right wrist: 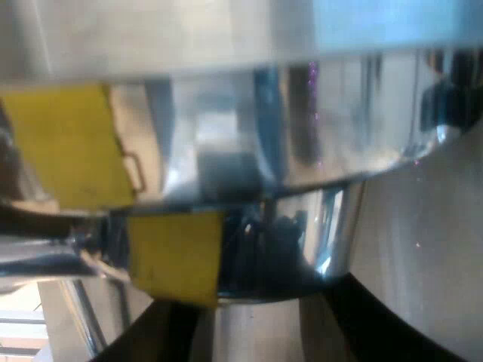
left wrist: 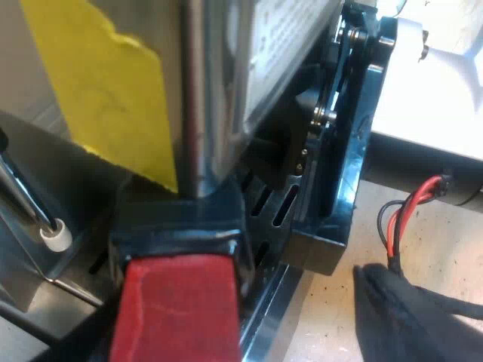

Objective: Put the handle in the coffee machine

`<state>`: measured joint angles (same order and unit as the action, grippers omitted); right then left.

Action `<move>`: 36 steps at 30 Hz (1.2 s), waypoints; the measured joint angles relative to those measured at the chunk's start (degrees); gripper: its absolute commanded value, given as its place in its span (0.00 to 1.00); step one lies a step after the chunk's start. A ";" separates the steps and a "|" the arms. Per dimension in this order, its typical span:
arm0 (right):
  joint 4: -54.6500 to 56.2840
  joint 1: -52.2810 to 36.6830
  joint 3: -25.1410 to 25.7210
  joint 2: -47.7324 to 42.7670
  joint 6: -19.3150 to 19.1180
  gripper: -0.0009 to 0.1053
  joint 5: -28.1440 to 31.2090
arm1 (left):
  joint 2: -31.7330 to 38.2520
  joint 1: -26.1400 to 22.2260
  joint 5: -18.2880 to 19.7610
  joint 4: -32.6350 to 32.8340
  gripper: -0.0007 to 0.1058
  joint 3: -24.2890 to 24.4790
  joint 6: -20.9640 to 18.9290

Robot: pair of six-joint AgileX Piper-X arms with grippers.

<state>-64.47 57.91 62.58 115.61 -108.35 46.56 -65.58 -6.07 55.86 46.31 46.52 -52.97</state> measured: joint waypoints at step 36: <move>-0.01 0.22 1.47 0.61 -0.70 0.29 3.03 | 0.14 0.59 -8.74 -2.23 0.54 0.73 4.04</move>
<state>-64.48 58.13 64.05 116.22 -109.05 49.59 -65.44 -5.47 47.12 44.08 47.25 -48.93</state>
